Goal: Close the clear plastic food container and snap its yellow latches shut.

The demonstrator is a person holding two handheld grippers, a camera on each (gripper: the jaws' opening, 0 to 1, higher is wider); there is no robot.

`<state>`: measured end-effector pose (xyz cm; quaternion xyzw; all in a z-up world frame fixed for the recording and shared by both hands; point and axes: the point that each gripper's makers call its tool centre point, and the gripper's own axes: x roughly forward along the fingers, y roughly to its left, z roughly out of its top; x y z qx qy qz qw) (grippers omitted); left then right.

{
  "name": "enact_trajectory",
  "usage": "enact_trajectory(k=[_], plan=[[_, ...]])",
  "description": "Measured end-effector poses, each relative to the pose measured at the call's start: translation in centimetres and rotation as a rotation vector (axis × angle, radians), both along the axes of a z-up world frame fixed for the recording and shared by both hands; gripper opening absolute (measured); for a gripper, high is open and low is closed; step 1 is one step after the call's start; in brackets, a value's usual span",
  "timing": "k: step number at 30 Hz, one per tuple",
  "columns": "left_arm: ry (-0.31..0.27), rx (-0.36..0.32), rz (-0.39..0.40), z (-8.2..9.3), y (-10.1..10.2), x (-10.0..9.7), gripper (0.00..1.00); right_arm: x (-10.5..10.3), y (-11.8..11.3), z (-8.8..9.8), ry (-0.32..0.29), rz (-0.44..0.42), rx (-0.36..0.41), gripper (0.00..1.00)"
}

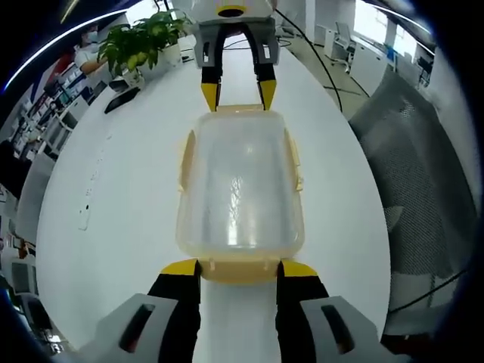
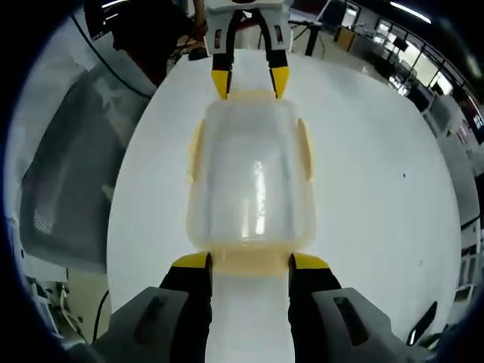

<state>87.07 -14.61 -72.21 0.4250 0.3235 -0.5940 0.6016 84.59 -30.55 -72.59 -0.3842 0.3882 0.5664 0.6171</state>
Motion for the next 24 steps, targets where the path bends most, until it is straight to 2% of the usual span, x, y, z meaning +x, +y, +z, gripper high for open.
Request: enact_trajectory(k=[15,24], plan=[[0.01,-0.017,0.008,0.22,-0.43,-0.38,0.33,-0.12,-0.35,0.52,0.013,0.014,-0.015,0.36],[0.01,-0.014,0.008,-0.01,-0.48,-0.41,0.33,0.05,-0.42,0.16,0.02,0.02,-0.025,0.36]])
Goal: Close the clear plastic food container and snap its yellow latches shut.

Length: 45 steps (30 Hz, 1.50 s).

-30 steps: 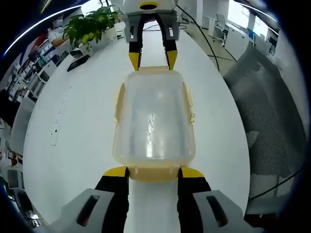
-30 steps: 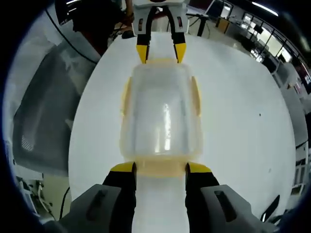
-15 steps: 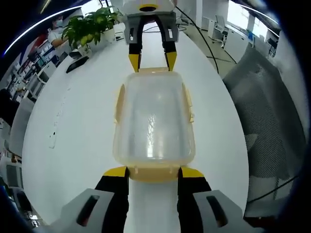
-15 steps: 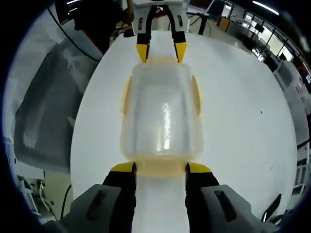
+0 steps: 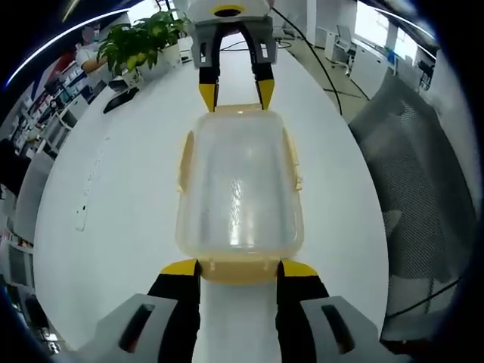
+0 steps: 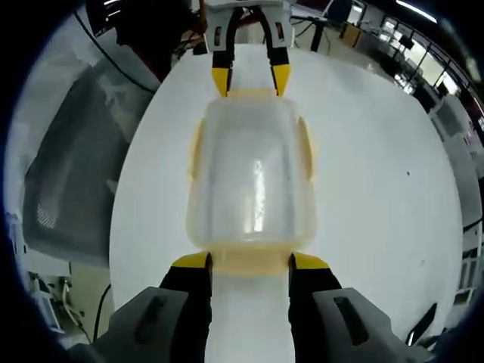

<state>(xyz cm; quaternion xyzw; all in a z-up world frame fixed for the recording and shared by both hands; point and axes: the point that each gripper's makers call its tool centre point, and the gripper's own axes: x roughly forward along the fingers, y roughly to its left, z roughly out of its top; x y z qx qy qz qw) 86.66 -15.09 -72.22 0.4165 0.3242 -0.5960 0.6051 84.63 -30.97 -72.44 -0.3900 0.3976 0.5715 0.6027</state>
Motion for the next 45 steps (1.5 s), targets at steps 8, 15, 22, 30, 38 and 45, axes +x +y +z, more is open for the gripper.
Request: enact_trajectory(k=[8,15,22,30,38,45], plan=[[0.003,-0.007,0.006,0.0,0.0,0.0,0.33,0.0,-0.1,0.0,0.011,-0.001,0.003,0.36],[-0.022,0.007,-0.022,-0.1,0.1,-0.1,0.34,-0.4,-0.1,-0.2,0.038,-0.027,-0.001,0.39],[-0.019,0.028,-0.025,-0.3,1.0,-0.6,0.41,-0.3,-0.7,0.1,0.04,-0.086,0.008,0.45],[-0.03,-0.016,0.027,1.3,1.0,-0.1,0.38,-0.4,-0.8,1.0,0.032,-0.131,0.03,0.41],[-0.031,-0.036,0.113,2.5,1.1,0.5,0.37,-0.8,-0.3,2.2,0.015,-0.162,0.05,0.39],[-0.013,-0.048,0.229,3.4,1.0,0.7,0.36,-0.5,-0.3,2.9,0.003,-0.222,0.077,0.37]])
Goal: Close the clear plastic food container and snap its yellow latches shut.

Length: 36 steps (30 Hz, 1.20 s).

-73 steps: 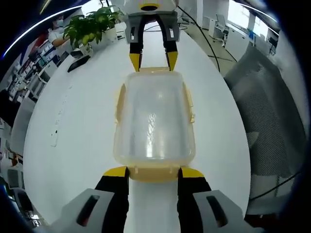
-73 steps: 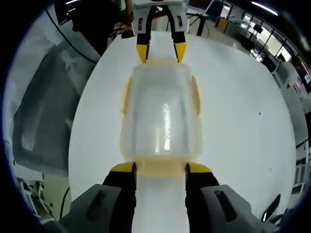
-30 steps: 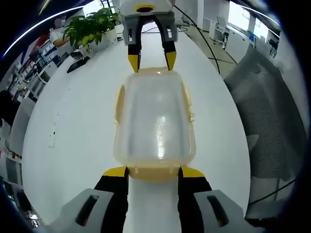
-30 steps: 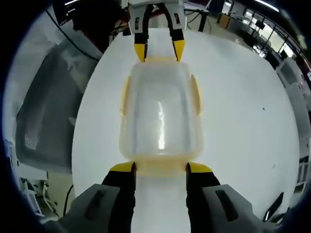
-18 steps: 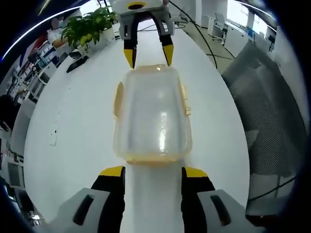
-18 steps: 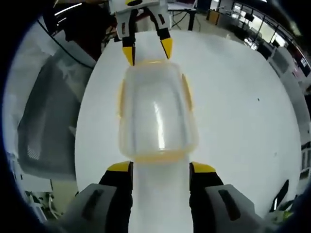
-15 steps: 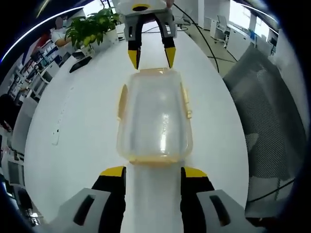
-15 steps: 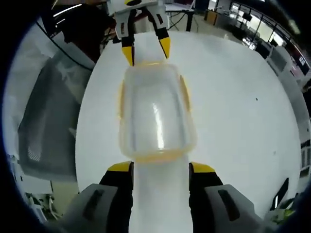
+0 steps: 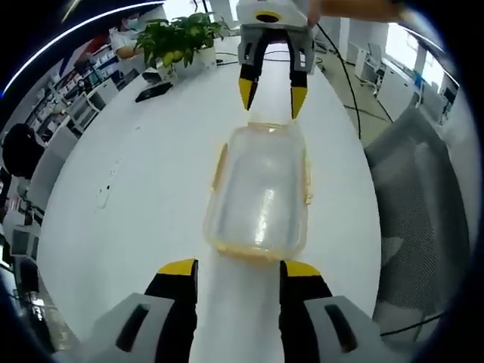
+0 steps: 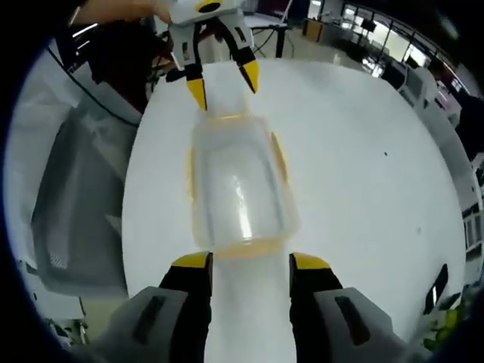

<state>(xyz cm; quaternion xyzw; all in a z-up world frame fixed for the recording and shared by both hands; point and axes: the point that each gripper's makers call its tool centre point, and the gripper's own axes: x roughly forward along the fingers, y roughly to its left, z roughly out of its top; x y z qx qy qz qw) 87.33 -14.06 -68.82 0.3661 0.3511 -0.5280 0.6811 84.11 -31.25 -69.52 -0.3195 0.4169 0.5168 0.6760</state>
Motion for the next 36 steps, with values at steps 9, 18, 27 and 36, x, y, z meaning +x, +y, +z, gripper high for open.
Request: enact_trajectory(k=[9,18,27,36], plan=[[0.019,-0.054,0.152,0.5,-0.8,-0.1,0.32,0.1,0.4,0.3,-0.008,-0.128,0.051,0.32],[0.049,-0.12,0.422,-0.2,-0.1,0.3,0.31,0.1,0.4,-0.6,-0.005,-0.291,0.071,0.31],[0.078,-0.249,0.611,0.1,-0.9,0.5,0.28,1.0,0.6,-0.6,0.011,-0.515,0.192,0.3],[0.102,-0.29,0.712,-0.8,-0.1,0.2,0.27,0.8,0.3,-1.0,0.0,-0.608,0.237,0.28]])
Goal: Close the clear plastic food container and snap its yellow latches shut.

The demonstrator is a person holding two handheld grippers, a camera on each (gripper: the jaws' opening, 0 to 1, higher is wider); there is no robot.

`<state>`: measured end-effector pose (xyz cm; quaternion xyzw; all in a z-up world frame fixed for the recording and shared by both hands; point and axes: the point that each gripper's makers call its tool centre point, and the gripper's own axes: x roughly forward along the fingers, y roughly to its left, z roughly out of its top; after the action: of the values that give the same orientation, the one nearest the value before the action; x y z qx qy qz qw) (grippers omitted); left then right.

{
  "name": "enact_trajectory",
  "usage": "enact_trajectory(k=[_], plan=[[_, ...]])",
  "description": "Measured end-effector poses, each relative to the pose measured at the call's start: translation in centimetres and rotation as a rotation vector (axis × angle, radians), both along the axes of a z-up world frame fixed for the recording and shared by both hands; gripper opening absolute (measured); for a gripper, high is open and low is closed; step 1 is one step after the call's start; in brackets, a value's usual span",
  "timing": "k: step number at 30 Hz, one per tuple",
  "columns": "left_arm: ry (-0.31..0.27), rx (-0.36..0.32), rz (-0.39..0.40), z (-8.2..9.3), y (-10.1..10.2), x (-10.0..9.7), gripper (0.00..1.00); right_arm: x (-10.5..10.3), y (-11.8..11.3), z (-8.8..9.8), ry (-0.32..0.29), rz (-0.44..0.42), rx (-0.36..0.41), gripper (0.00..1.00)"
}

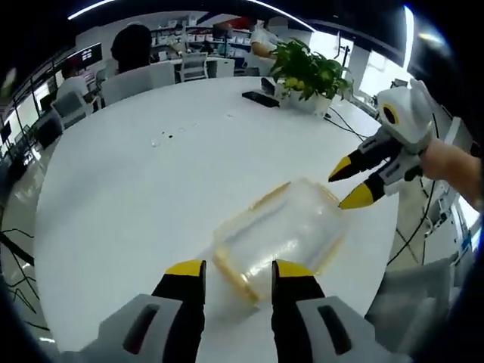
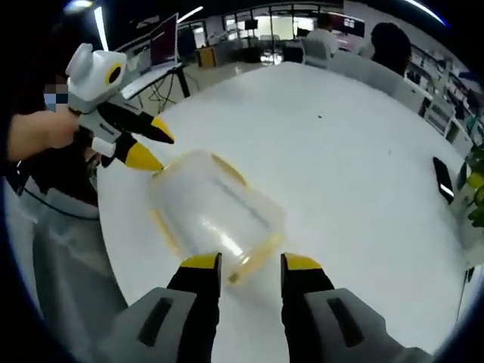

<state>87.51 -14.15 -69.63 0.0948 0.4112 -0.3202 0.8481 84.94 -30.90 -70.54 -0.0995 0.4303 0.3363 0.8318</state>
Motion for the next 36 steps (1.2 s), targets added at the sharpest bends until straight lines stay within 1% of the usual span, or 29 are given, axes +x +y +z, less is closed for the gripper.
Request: enact_trajectory(k=[3,7,12,17,18,24,36], plan=[[0.003,-0.004,0.023,-0.2,0.3,0.0,0.27,0.1,0.1,0.0,0.001,-0.037,0.035,0.27],[0.021,-0.046,0.058,-0.4,-0.1,-0.2,0.25,0.1,0.3,-0.3,-0.002,-0.062,0.05,0.28],[0.038,-0.063,0.068,-0.8,-0.6,-0.5,0.25,-0.1,0.3,-0.6,-0.005,-0.084,0.054,0.28],[0.063,-0.085,0.09,-1.3,-0.9,-0.8,0.25,-0.2,0.3,-0.9,0.006,-0.112,0.082,0.27],[0.068,-0.09,0.093,-1.4,-0.9,-0.8,0.25,-0.2,0.4,-0.9,0.008,-0.121,0.098,0.27],[0.098,-0.115,0.117,-2.0,-0.7,-1.1,0.24,-0.2,0.5,-0.9,0.013,-0.125,0.113,0.27],[0.121,-0.163,0.154,-2.2,-0.8,-0.9,0.24,-0.3,0.7,-1.1,0.04,-0.16,0.166,0.26]])
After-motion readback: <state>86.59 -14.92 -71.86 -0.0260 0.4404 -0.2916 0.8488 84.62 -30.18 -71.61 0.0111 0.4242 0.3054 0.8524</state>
